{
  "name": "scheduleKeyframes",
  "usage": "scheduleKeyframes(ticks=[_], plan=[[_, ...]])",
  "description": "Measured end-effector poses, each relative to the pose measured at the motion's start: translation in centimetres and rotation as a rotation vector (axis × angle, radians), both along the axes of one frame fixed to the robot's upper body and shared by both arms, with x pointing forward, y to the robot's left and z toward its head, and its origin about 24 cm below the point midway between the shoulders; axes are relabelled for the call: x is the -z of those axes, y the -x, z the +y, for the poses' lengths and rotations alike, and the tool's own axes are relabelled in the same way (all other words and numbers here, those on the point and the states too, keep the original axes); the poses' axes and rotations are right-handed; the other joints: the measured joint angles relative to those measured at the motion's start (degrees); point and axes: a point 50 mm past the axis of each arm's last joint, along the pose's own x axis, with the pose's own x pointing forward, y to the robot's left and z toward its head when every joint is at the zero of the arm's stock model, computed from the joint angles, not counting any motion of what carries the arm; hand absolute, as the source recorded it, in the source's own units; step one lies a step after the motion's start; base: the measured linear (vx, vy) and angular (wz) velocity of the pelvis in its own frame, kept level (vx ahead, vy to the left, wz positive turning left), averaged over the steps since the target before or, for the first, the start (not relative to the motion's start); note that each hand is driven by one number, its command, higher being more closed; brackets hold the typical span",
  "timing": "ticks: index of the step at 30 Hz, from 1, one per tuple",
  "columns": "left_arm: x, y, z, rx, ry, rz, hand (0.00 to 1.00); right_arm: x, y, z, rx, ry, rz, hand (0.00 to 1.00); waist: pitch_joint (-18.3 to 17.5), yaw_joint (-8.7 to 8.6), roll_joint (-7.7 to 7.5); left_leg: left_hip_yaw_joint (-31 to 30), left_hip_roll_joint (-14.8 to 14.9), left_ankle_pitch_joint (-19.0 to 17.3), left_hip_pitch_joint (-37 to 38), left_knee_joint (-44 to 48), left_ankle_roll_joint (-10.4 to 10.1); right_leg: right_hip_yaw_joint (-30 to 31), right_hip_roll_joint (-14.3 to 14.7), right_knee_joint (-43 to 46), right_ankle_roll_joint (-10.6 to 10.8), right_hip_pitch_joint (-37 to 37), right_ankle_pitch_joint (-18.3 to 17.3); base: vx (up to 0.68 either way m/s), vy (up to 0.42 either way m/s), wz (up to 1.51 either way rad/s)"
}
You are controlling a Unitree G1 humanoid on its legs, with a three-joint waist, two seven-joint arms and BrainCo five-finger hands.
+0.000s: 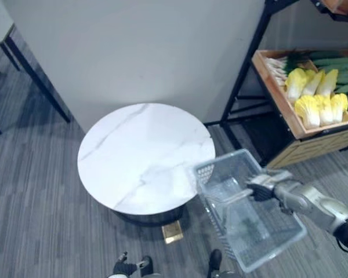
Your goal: Pick vegetable in the basket
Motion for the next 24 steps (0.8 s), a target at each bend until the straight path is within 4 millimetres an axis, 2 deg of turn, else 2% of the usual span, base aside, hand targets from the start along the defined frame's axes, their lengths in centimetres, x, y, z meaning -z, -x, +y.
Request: scheduleKeyframes(ticks=[6,8,14,18,20,23,24], plan=[[0.5,0.9,-0.9,0.074,0.022,0.046,0.00,2.7,4.1,-4.9,0.184,0.055,0.026,1.00,-1.7,-2.40,2.28,3.1,-0.8,-1.6,2.0,0.0,0.2,3.1,-0.4,0.0,0.2,0.3,0.2,0.03,0.010,-0.24],[0.6,1.3,-1.1,0.085,0.033,0.058,0.00,3.2,5.0,-5.9,0.215,0.081,0.032,1.00,-2.1,-3.03,2.88,3.5,-1.0,-1.8,2.7,0.0,0.2,3.5,-0.6,0.0,0.4,0.4,0.1,0.03,0.005,-0.17],[1.1,2.4,-1.8,0.096,0.058,0.105,0.00,6.3,9.7,-9.7,0.374,0.184,0.124,1.00,-3.5,-3.46,4.72,4.3,-1.1,-2.9,3.6,0.0,-0.1,3.7,-0.7,-0.4,0.5,1.3,0.0,0.02,-0.003,-0.06],[1.2,2.8,-2.0,0.095,0.063,0.114,0.00,8.4,12.3,-10.8,0.451,0.227,0.201,1.00,-3.8,-3.98,4.94,4.2,-1.1,-3.1,3.8,0.0,-0.3,3.3,-0.7,-0.6,0.7,1.9,-0.2,0.01,-0.013,0.06],[1.3,3.4,-2.1,0.091,0.067,0.127,0.00,9.1,13.5,-11.1,0.496,0.224,0.224,1.00,-4.5,-4.66,5.62,4.0,-1.2,-3.2,4.0,0.0,-0.2,3.2,-0.8,-0.5,0.7,2.2,-0.4,0.00,-0.004,0.05],[1.5,4.4,-2.4,0.083,0.074,0.151,0.00,10.3,15.6,-11.5,0.595,0.210,0.247,1.00,-4.8,-4.95,5.81,4.1,-1.3,-3.6,5.3,0.0,-0.2,3.1,-1.0,-0.2,0.9,3.2,-0.9,0.01,-0.004,-0.04],[1.5,4.6,-2.5,0.083,0.074,0.156,0.00,11.1,16.8,-11.4,0.647,0.202,0.283,1.00,-4.9,-5.43,5.91,4.3,-1.5,-3.9,6.1,-0.2,-0.3,3.4,-1.2,1.3,1.0,3.2,-1.9,0.00,0.000,0.00]])
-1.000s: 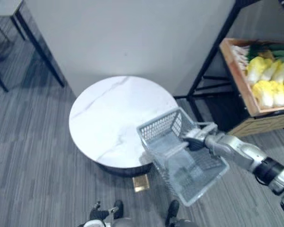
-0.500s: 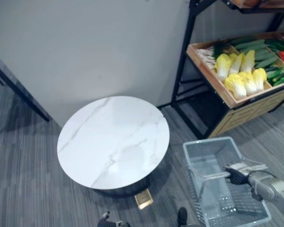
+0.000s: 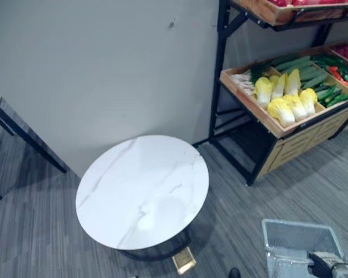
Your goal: Pick vegetable in the basket
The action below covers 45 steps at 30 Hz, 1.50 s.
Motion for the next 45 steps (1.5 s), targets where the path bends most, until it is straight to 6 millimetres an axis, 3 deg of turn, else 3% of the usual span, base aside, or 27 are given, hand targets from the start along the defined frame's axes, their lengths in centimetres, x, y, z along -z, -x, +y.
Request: scheduleKeyframes(ticks=[4,7,9,10,11,12,13,14,15,16,18,19,21,24,27,28,29,30,31,32,33,35,36,39,41,44,45], plan=[[0.1,0.3,0.1,0.036,-0.021,0.028,0.00,0.8,1.5,0.3,0.072,-0.019,0.018,1.00,0.2,-1.11,-0.37,1.7,-1.0,-0.4,1.5,0.0,0.4,2.1,-1.1,6.5,0.8,-2.8,-2.9,-0.01,0.030,-0.16],[0.0,0.4,0.8,0.078,-0.057,0.045,0.00,1.0,1.0,0.9,0.113,-0.034,-0.032,1.00,0.6,-1.51,-1.82,5.7,-2.8,-1.0,1.3,-0.2,1.4,6.6,-2.3,7.5,2.5,-6.3,-2.5,-0.05,0.092,-0.64],[-0.1,0.3,1.2,0.081,-0.070,0.043,0.00,1.1,0.5,1.5,0.116,-0.050,-0.052,1.00,0.9,-2.32,-2.55,9.2,-3.8,-0.7,1.4,0.2,2.6,6.1,-3.1,5.0,2.5,-6.9,-3.5,-0.05,0.105,-0.88],[-0.1,0.1,1.1,0.095,-0.074,0.039,0.00,1.1,-0.3,1.9,0.117,-0.054,-0.079,1.00,1.5,-2.17,-0.94,12.6,-2.1,-0.4,1.0,0.2,3.7,0.8,-3.4,4.7,0.9,-7.2,-7.0,-0.02,0.096,-1.14],[-0.1,-0.1,1.1,0.106,-0.081,0.035,0.00,0.7,-1.8,2.1,0.103,-0.050,-0.114,1.00,2.9,-2.16,-0.09,15.7,0.3,-0.9,1.0,2.0,4.1,-8.6,-4.7,11.4,-5.3,-8.7,-7.8,-0.01,0.081,-1.18],[-0.2,-0.4,1.3,0.106,-0.090,0.029,0.00,0.6,-2.4,2.0,0.099,-0.047,-0.129,1.00,3.9,-2.30,0.24,16.7,1.4,-1.4,1.0,3.3,4.0,-12.9,-5.3,15.7,-7.1,-8.9,-8.9,0.02,0.047,-1.23],[-0.4,-0.9,2.0,0.099,-0.111,0.017,0.00,0.4,-2.7,1.8,0.099,-0.035,-0.135,1.00,4.9,-2.07,0.02,19.3,2.7,-2.3,1.2,5.1,3.5,-19.4,-6.9,22.0,-9.6,-8.6,-10.5,0.07,0.013,-1.25],[-0.6,-0.9,2.9,0.072,-0.134,0.015,0.00,0.2,-3.2,1.7,0.100,-0.032,-0.147,1.00,4.7,-1.51,-1.97,22.6,2.7,-2.8,1.6,6.3,2.9,-23.4,-8.2,22.4,-11.2,-6.6,-9.6,0.09,-0.050,-1.84],[-0.8,-0.7,3.7,0.040,-0.152,0.021,0.00,-0.1,-4.4,1.9,0.101,-0.033,-0.182,1.00,4.9,-0.49,-3.92,26.9,2.7,-3.5,2.4,7.7,2.0,-24.1,-7.5,18.1,-9.6,-5.5,-9.4,0.06,-0.141,-1.85],[-0.8,-0.9,3.8,0.017,-0.152,0.021,0.00,-0.5,-5.7,1.9,0.097,-0.029,-0.215,1.00,5.6,-0.63,-3.18,29.5,4.1,-3.7,2.5,8.6,1.7,-24.2,-6.0,15.8,-8.8,-5.4,-8.8,0.02,-0.156,-1.67],[-0.7,-1.3,3.1,0.017,-0.134,0.010,0.00,-1.3,-6.9,1.6,0.092,-0.009,-0.247,1.00,6.2,-0.50,-2.21,33.0,5.0,-3.3,3.4,8.7,1.2,-28.8,-6.1,15.6,-8.4,-5.4,-9.0,0.00,-0.117,-1.15],[-0.5,-1.8,2.3,0.017,-0.113,-0.003,0.00,-1.8,-7.5,1.2,0.087,0.010,-0.263,1.00,6.8,-0.50,-0.87,35.3,5.5,-3.1,4.1,8.5,0.8,-30.2,-5.7,15.5,-8.0,-5.4,-8.7,0.00,-0.087,-0.96],[-0.4,-3.0,0.8,0.019,-0.077,-0.033,0.00,-2.1,-7.4,0.5,0.098,0.035,-0.266,1.00,7.1,-1.00,1.43,36.5,6.7,-2.1,4.9,7.7,-0.1,-29.5,-3.0,14.4,-8.4,-5.6,-9.0,0.00,-0.125,-0.65],[-0.5,-4.4,0.0,0.025,-0.057,-0.074,0.00,-2.0,-7.0,0.4,0.100,0.043,-0.252,1.00,6.9,-0.93,3.21,36.1,8.8,-0.1,5.7,8.4,-1.5,-29.1,-1.1,15.2,-8.9,-5.7,-10.5,0.01,-0.154,-0.18],[-0.5,-4.6,-0.1,0.024,-0.059,-0.079,0.00,-1.8,-6.2,0.8,0.083,0.032,-0.249,1.00,6.8,-1.26,3.25,35.5,13.8,-0.1,3.9,18.1,-1.5,-29.2,-0.8,18.2,-9.3,-6.1,-14.0,0.00,-0.156,-0.08],[-0.4,-4.2,-0.2,0.021,-0.056,-0.069,0.00,-1.9,-6.3,1.1,0.062,0.026,-0.260,1.00,7.1,-1.13,2.97,34.1,17.7,0.0,2.5,25.9,-1.0,-28.1,0.2,18.4,-10.0,-5.2,-14.7,0.11,-0.269,-0.53],[-0.4,-3.5,0.1,0.008,-0.059,-0.058,0.00,-1.9,-6.4,1.5,0.040,0.021,-0.262,1.00,7.4,-0.77,2.93,30.3,21.7,1.8,0.8,34.2,2.1,-26.3,1.7,18.3,-10.7,-4.1,-15.4,0.14,-0.271,-0.63],[-0.4,-3.2,0.3,-0.003,-0.066,-0.053,0.00,-1.8,-6.5,1.8,0.027,0.017,-0.259,1.00,7.7,-0.68,2.51,26.8,23.1,2.9,-0.9,38.4,4.2,-25.2,2.3,18.1,-11.0,-3.3,-15.8,0.15,-0.225,-0.68],[-0.3,-2.6,0.5,-0.038,-0.063,-0.044,0.00,-1.7,-6.6,2.1,0.011,0.013,-0.255,1.00,7.9,-0.55,2.30,17.4,22.7,0.9,-5.3,46.3,4.9,-23.6,3.0,17.2,-11.1,-1.9,-15.9,0.10,-0.134,-0.68],[-0.3,-2.3,0.6,-0.081,-0.056,-0.049,0.00,-1.7,-6.9,2.2,0.003,0.011,-0.259,1.00,8.0,-0.39,2.22,8.6,18.1,-3.1,-9.5,50.9,3.2,-21.5,3.3,15.8,-11.1,-0.9,-15.9,0.10,-0.107,-0.68],[-0.3,-2.3,0.5,-0.092,-0.050,-0.055,0.00,-1.8,-7.0,2.2,-0.001,0.012,-0.261,1.00,8.1,-0.24,2.28,5.2,15.5,-4.7,-11.3,51.8,2.4,-20.6,3.6,14.7,-10.8,-0.3,-15.7,0.10,-0.073,-0.88],[-0.3,-2.6,0.1,-0.109,-0.032,-0.076,0.00,-1.7,-6.9,2.2,-0.005,0.013,-0.252,1.00,8.3,2.74,2.53,1.2,8.6,-7.6,-16.0,48.1,2.8,-16.9,5.1,11.0,-9.8,1.3,-15.1,0.12,-0.032,-1.01],[-0.3,-2.7,0.0,-0.111,-0.030,-0.084,0.00,-1.7,-6.9,2.3,-0.006,0.012,-0.251,1.00,8.4,2.86,2.58,1.2,7.8,-7.6,-17.0,45.7,2.8,-16.9,5.4,10.3,-9.3,1.8,-14.8,0.15,-0.008,-0.68],[-0.4,-2.3,0.0,-0.120,-0.028,-0.089,0.00,-1.8,-6.9,2.0,-0.001,0.021,-0.253,1.00,9.0,2.53,2.94,-3.0,2.6,-5.8,-19.7,23.7,1.8,-16.2,6.5,7.7,-8.2,3.7,-14.1,0.24,0.038,-0.30],[-0.3,-1.9,-0.1,-0.126,-0.025,-0.079,0.00,-2.1,-7.5,1.9,-0.003,0.027,-0.269,1.00,9.6,3.08,4.27,-10.7,0.7,-1.9,-21.4,9.8,1.0,-14.4,8.2,6.1,-8.1,4.9,-14.1,0.33,0.126,-0.41],[-0.1,-1.7,-0.8,-0.132,-0.010,-0.070,0.00,-2.5,-8.3,2.1,-0.044,0.039,-0.271,1.00,10.5,5.13,5.77,-13.2,1.6,-1.0,-23.4,9.5,2.0,-11.5,9.3,5.4,-7.1,6.4,-14.7,0.36,0.232,-0.61],[0.0,-1.3,-0.9,-0.136,-0.009,-0.064,0.00,-2.3,-8.3,2.5,-0.068,0.038,-0.259,1.00,10.5,5.74,5.70,-12.8,1.2,1.8,-22.8,9.9,2.3,-10.1,8.9,5.3,-5.8,8.0,-15.4,0.45,0.286,-0.44]])
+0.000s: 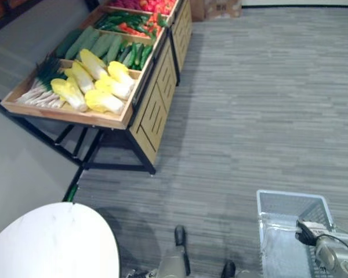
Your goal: Pick vegetable in the basket
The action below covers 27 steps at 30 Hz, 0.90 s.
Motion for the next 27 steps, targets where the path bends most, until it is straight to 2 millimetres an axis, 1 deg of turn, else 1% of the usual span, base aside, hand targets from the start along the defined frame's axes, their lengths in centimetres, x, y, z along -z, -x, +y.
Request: scheduleKeyframes(ticks=[1,2,3,4,5,6,7,8,9,10,11,12,13,14,15,16,17,18,19,20,21,22,23,24,25,26,27], plan=[[0.0,0.4,0.1,-0.003,-0.003,0.008,0.00,0.2,-0.1,0.4,-0.019,-0.001,0.007,1.00,-0.3,0.11,-0.50,0.3,-0.5,3.7,1.0,0.0,0.7,0.8,-0.8,0.1,1.1,1.0,-0.7,0.57,0.330,-0.32],[-0.1,0.3,0.5,-0.006,-0.020,0.007,0.00,0.5,0.0,0.9,-0.028,-0.015,0.015,1.00,-0.7,-0.04,-2.49,1.6,-2.7,4.9,1.7,0.5,2.6,1.2,-3.4,0.9,2.9,1.4,-1.9,0.61,0.296,-0.13],[-0.2,0.1,0.9,0.002,-0.040,0.000,0.00,0.7,0.0,1.2,-0.036,-0.025,0.015,1.00,-1.5,-0.20,-3.77,2.4,-4.8,2.6,1.7,1.3,3.8,1.9,-6.0,3.1,3.9,0.2,-2.6,0.50,0.231,-0.02],[-0.2,-0.2,1.0,0.004,-0.043,-0.005,0.00,0.7,0.0,1.3,-0.037,-0.027,0.014,1.00,-1.5,-0.12,-4.27,3.1,-5.3,1.8,1.5,1.9,4.3,2.9,-6.9,5.2,4.0,-0.9,-2.6,0.47,0.230,-0.06],[-0.3,-0.6,1.1,0.015,-0.052,-0.012,0.00,0.5,-0.4,1.5,-0.043,-0.033,-0.001,1.00,-1.5,-0.09,-4.82,3.7,-6.1,0.4,1.9,2.3,5.6,4.9,-8.5,11.2,4.1,-3.5,-2.6,0.33,0.191,-0.05],[-0.4,-0.7,1.3,0.027,-0.058,-0.011,0.00,0.5,-0.6,1.7,-0.045,-0.037,-0.011,1.00,-1.5,-0.17,-5.25,3.9,-6.5,-0.5,2.6,2.4,6.0,5.9,-9.4,15.1,4.4,-5.0,-2.3,0.40,0.236,-0.09],[-0.5,-0.7,1.7,0.046,-0.075,-0.009,0.00,0.5,-0.8,2.0,-0.047,-0.040,-0.019,1.00,-1.4,-0.13,-6.46,4.8,-7.2,-2.4,4.8,2.4,6.6,7.1,-11.3,24.2,5.8,-7.8,-1.3,0.41,0.210,-0.10],[-0.6,-0.7,2.2,0.070,-0.093,-0.003,0.00,0.5,-1.2,2.2,-0.043,-0.038,-0.031,1.00,-1.3,-0.09,-7.60,5.1,-7.8,-4.7,7.4,3.1,7.0,7.8,-13.0,34.6,5.8,-11.3,2.8,0.41,0.198,-0.09],[-0.7,-0.7,2.5,0.085,-0.101,-0.002,0.00,0.5,-1.3,2.3,-0.037,-0.041,-0.037,1.00,-1.3,-0.16,-7.92,5.0,-7.8,-5.8,8.7,3.3,7.3,8.4,-13.7,39.5,5.6,-13.1,6.9,0.43,0.179,0.08],[-0.8,-1.0,2.9,0.102,-0.113,-0.007,0.00,0.4,-1.4,2.1,-0.029,-0.036,-0.050,1.00,-1.3,-0.50,-7.87,4.3,-7.5,-7.5,11.8,3.3,8.1,9.3,-14.4,47.3,5.8,-16.2,16.1,0.44,0.157,0.20],[-1.0,-1.4,3.2,0.120,-0.126,-0.018,0.00,0.4,-1.4,1.8,-0.013,-0.036,-0.057,1.00,-1.3,-0.56,-8.08,3.6,-7.4,-9.0,14.5,3.2,8.6,10.4,-14.2,54.2,4.7,-19.1,13.6,0.45,0.136,0.26],[-1.2,-1.7,3.3,0.125,-0.131,-0.027,0.00,0.4,-1.4,1.8,-0.005,-0.039,-0.060,1.00,-1.3,-0.68,-8.31,3.1,-7.2,-9.6,15.8,3.0,8.8,10.1,-13.9,56.1,4.2,-20.3,11.3,0.44,0.073,0.29],[-1.3,-2.2,3.4,0.121,-0.134,-0.046,0.00,0.4,-1.3,1.7,0.008,-0.044,-0.062,1.00,-1.2,-0.89,-8.24,2.4,-6.6,-10.3,18.8,2.0,8.8,9.0,-12.7,56.6,3.4,-21.9,6.7,0.43,0.014,0.47],[-1.4,-2.6,3.4,0.116,-0.137,-0.059,0.00,0.5,-1.1,1.7,0.008,-0.046,-0.059,1.00,-1.1,-1.93,-8.07,1.2,-5.9,-10.4,20.8,1.6,8.8,5.9,-11.8,52.8,2.1,-22.6,2.9,0.42,-0.011,0.55],[-1.4,-2.7,3.3,0.116,-0.135,-0.063,0.00,0.5,-1.1,1.8,0.008,-0.047,-0.058,1.00,-1.1,-2.36,-8.03,0.8,-5.7,-10.4,21.7,1.6,8.8,4.1,-11.6,49.8,1.6,-22.7,2.2,0.50,-0.079,0.71],[-1.5,-3.1,3.1,0.118,-0.130,-0.072,0.00,0.9,-0.6,1.9,0.011,-0.053,-0.038,1.00,-1.0,-3.08,-7.90,-0.6,-5.3,-10.4,23.1,1.7,8.8,1.3,-11.4,42.8,1.1,-23.0,1.8,0.50,-0.132,0.76],[-1.5,-3.6,2.9,0.120,-0.126,-0.084,0.00,1.5,0.1,2.1,0.023,-0.063,-0.016,1.00,-0.9,-3.34,-7.63,-2.0,-4.8,-10.4,23.9,1.7,8.8,0.6,-10.8,33.6,1.6,-23.5,2.2,0.50,-0.160,0.77],[-1.6,-3.9,2.8,0.122,-0.125,-0.091,0.00,1.8,0.4,2.1,0.029,-0.068,-0.005,1.00,-0.7,-3.54,-7.47,-2.6,-4.6,-10.4,24.2,1.7,8.7,0.8,-10.6,28.3,2.2,-23.6,2.6,0.42,-0.186,0.81],[-1.6,-4.4,2.3,0.125,-0.114,-0.105,0.00,2.3,1.1,2.2,0.044,-0.075,0.017,1.00,-0.6,-3.62,-7.08,-3.7,-3.8,-11.2,24.6,2.0,7.4,2.9,-9.8,17.0,4.3,-23.6,4.9,0.43,-0.226,0.82],[-1.6,-4.6,2.2,0.126,-0.111,-0.111,0.00,2.6,1.5,2.3,0.050,-0.081,0.029,1.00,-0.5,-3.59,-7.28,-5.1,-3.6,-12.5,25.1,2.2,5.7,6.2,-10.1,7.4,5.5,-23.6,8.1,0.53,-0.323,0.95],[-1.6,-4.5,2.1,0.125,-0.108,-0.109,0.00,2.7,1.7,2.3,0.054,-0.080,0.033,1.00,-0.5,-3.54,-7.56,-6.6,-3.2,-14.7,26.3,2.3,4.3,8.5,-11.1,1.7,6.7,-23.3,9.7,0.46,-0.317,0.77],[-1.5,-4.4,2.1,0.125,-0.109,-0.105,0.00,2.7,1.8,2.2,0.059,-0.079,0.034,1.00,-0.5,-3.51,-8.35,-7.0,-3.1,-16.1,26.9,2.3,3.3,9.2,-12.0,0.4,7.1,-23.2,9.6,0.37,-0.309,0.65],[-1.5,-4.3,2.3,0.125,-0.113,-0.101,0.00,2.8,1.9,2.2,0.068,-0.079,0.036,1.00,-0.5,-3.49,-8.93,-7.9,-3.2,-17.5,27.5,2.4,2.4,9.7,-13.0,0.1,7.0,-22.8,9.1,0.38,-0.384,0.72],[-1.5,-4.6,2.0,0.127,-0.106,-0.103,0.00,2.7,2.1,1.4,0.121,-0.070,0.030,1.00,0.8,-3.53,-7.26,-9.0,-1.5,-20.2,29.2,2.9,0.7,8.7,-12.8,4.3,7.3,-22.8,14.3,0.43,-0.457,0.91],[-1.3,-4.7,1.1,0.125,-0.080,-0.104,0.00,2.5,2.0,0.9,0.161,-0.064,0.020,1.00,1.2,-3.43,-6.31,-9.6,0.1,-19.8,28.6,4.5,0.8,8.6,-12.2,10.4,6.6,-24.3,14.2,0.50,-0.543,0.83],[-1.2,-4.7,0.8,0.121,-0.073,-0.104,0.00,2.4,1.9,0.7,0.169,-0.061,0.018,1.00,1.1,-3.41,-5.47,-9.7,0.8,-19.0,28.3,5.5,1.0,8.1,-12.0,12.7,4.5,-24.8,12.7,0.47,-0.491,0.65],[-1.0,-4.3,0.4,0.114,-0.062,-0.095,0.00,2.3,1.9,0.1,0.184,-0.045,0.023,1.00,0.8,-3.34,-3.92,-10.9,2.3,-16.2,27.4,7.2,0.3,6.1,-11.6,15.9,3.4,-24.7,9.2,0.39,-0.409,0.45]])
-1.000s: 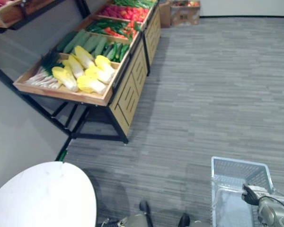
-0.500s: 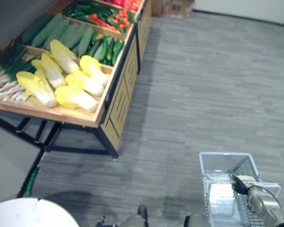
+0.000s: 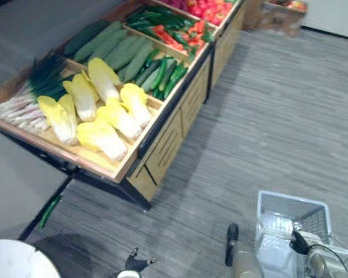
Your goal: Pick vegetable in the basket
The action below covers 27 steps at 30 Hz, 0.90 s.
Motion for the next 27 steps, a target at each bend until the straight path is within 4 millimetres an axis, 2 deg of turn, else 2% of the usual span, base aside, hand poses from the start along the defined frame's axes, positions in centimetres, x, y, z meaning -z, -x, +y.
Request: scheduleKeyframes(ticks=[2,3,4,5,6,7,8,9,11,12,13,14,15,17,18,19,22,25,26,27], plan=[[0.1,0.1,-0.3,-0.005,0.007,0.001,0.00,0.0,0.3,-0.3,0.013,0.003,0.007,1.00,-0.7,-0.12,0.97,-3.0,0.9,3.6,-3.5,5.2,-1.3,-3.1,0.0,1.6,-0.8,1.2,-3.1,0.36,-0.361,0.70],[0.0,0.2,-0.1,-0.022,0.007,-0.003,0.00,0.4,0.7,-0.3,0.023,-0.004,0.027,1.00,-1.0,-0.09,1.44,-4.2,1.4,6.6,-7.3,11.5,-3.2,-5.3,0.1,1.1,-1.5,2.9,-4.3,0.34,-0.324,0.79],[0.0,0.2,0.0,-0.031,0.004,-0.007,0.00,0.6,0.9,-0.2,0.025,-0.008,0.038,1.00,-0.9,-0.10,1.30,-4.6,1.4,9.1,-9.6,15.2,-3.9,-6.4,0.1,0.7,-1.5,4.1,-4.7,0.32,-0.290,0.79],[0.0,0.5,0.2,-0.046,0.002,-0.001,0.00,0.9,1.5,-0.3,0.034,-0.014,0.057,1.00,-0.7,-0.01,1.08,-4.2,1.9,15.4,-13.5,22.1,-4.8,-8.4,0.2,-1.1,-2.3,7.4,-5.1,0.24,-0.211,0.63],[0.1,0.8,0.3,-0.055,0.003,0.004,0.00,1.1,1.8,-0.3,0.040,-0.015,0.068,1.00,-0.3,0.19,0.18,-3.8,2.5,17.6,-15.1,25.3,-5.1,-9.4,0.4,-2.5,-2.6,9.5,-5.1,0.37,-0.260,0.64],[0.1,1.1,0.4,-0.070,0.006,0.007,0.00,1.3,2.3,-0.4,0.051,-0.018,0.081,1.00,-0.3,0.94,0.29,0.4,4.1,16.9,-18.1,30.9,-5.2,-11.3,0.6,-4.7,-3.0,13.0,-5.3,0.37,-0.206,0.62],[0.1,1.1,0.5,-0.082,0.008,0.000,0.00,1.3,2.8,-0.8,0.070,-0.014,0.085,1.00,-0.3,1.15,0.31,5.2,4.7,13.6,-21.1,34.0,-3.9,-13.2,0.6,-7.0,-3.0,16.1,-5.3,0.31,-0.166,0.62],[0.0,1.0,0.5,-0.080,0.008,-0.008,0.00,1.3,3.0,-0.9,0.079,-0.008,0.087,1.00,-0.3,1.21,0.31,7.6,4.7,12.4,-22.3,34.4,-3.2,-14.1,0.5,-8.2,-2.9,17.6,-5.2,0.27,-0.085,0.71],[-0.2,0.5,0.5,-0.076,0.007,-0.030,0.00,1.3,3.1,-1.1,0.087,0.002,0.082,1.00,-0.3,1.66,0.31,14.8,3.6,9.3,-27.0,29.1,-1.3,-17.2,0.2,-10.7,-2.5,20.2,-5.0,0.23,0.005,0.59],[-0.2,0.4,0.5,-0.074,0.006,-0.031,0.00,1.3,3.2,-1.2,0.090,0.003,0.079,1.00,-0.3,1.66,0.33,16.2,3.0,9.4,-27.6,26.2,-1.2,-17.9,0.1,-11.0,-2.3,20.5,-4.9,0.17,0.086,0.48],[-0.3,0.3,0.5,-0.072,0.006,-0.035,0.00,1.2,3.3,-1.4,0.100,0.005,0.076,1.00,-0.4,1.55,0.42,19.1,1.3,10.8,-28.1,18.1,-0.2,-19.2,-0.2,-11.3,-2.0,20.7,-4.7,0.18,0.131,0.51],[-0.2,0.3,0.3,-0.067,0.009,-0.030,0.00,1.0,3.4,-1.7,0.119,0.008,0.067,1.00,-0.7,1.48,1.08,22.6,0.1,17.3,-28.1,9.2,1.5,-20.7,0.2,-11.8,-0.9,21.3,-4.7,0.19,0.154,0.59],[-0.2,0.4,0.5,-0.065,0.003,-0.027,0.00,1.2,3.7,-1.6,0.128,-0.001,0.070,1.00,-0.8,1.43,0.88,24.7,-0.3,17.0,-27.2,7.3,2.4,-21.2,0.1,-12.4,-0.2,21.8,-4.8,0.21,0.153,0.85],[-0.4,0.1,1.1,-0.032,-0.031,-0.030,0.00,1.7,4.5,-1.1,0.148,-0.023,0.082,1.00,-1.1,0.88,-0.63,25.4,-4.1,17.6,-24.9,-1.6,3.1,-24.2,-0.4,-16.1,1.5,23.2,-3.9,0.18,0.134,1.01],[-0.5,-0.1,1.2,-0.021,-0.038,-0.029,0.00,1.7,4.4,-1.0,0.148,-0.028,0.078,1.00,-1.0,0.85,-1.03,25.4,-4.6,17.8,-25.0,-2.5,3.5,-24.7,-0.3,-17.0,2.0,23.5,-3.6,0.12,0.084,0.68],[-0.5,0.0,1.5,-0.018,-0.047,-0.022,0.00,1.8,3.9,-0.5,0.143,-0.040,0.066,1.00,-0.5,1.59,-2.00,25.4,-5.2,18.1,-25.0,-2.9,4.0,-24.7,-0.3,-18.2,2.6,24.3,-3.2,0.07,0.028,0.36],[-0.4,0.6,1.9,0.010,-0.075,0.004,0.00,2.0,3.5,0.1,0.100,-0.036,0.079,1.00,-0.5,3.29,-2.66,25.7,-5.4,18.2,-21.7,-3.5,4.0,-22.9,-0.2,-18.4,2.8,26.9,-3.0,0.06,-0.003,0.08],[0.1,2.5,2.0,-0.012,-0.080,0.062,0.00,2.1,3.3,0.4,0.065,-0.035,0.078,1.00,-1.4,3.10,-3.15,27.1,-5.3,18.0,-17.9,-7.4,3.9,-21.0,-0.3,-15.8,3.1,27.1,-4.0,0.02,-0.024,-0.36],[0.2,2.8,2.0,-0.018,-0.080,0.075,0.00,2.1,3.3,0.2,0.069,-0.028,0.069,1.00,-1.4,2.97,-3.31,27.7,-5.6,16.0,-16.6,-8.6,3.9,-20.7,-1.6,-11.7,4.1,25.6,-6.6,0.01,0.015,-0.34],[0.3,3.0,2.0,-0.036,-0.078,0.086,0.00,2.2,3.3,-0.2,0.089,-0.018,0.069,1.00,-1.3,2.65,-3.60,28.5,-5.4,14.8,-15.6,-9.6,4.1,-19.1,-3.9,-3.7,4.5,22.6,-8.4,-0.02,0.033,-0.34]])
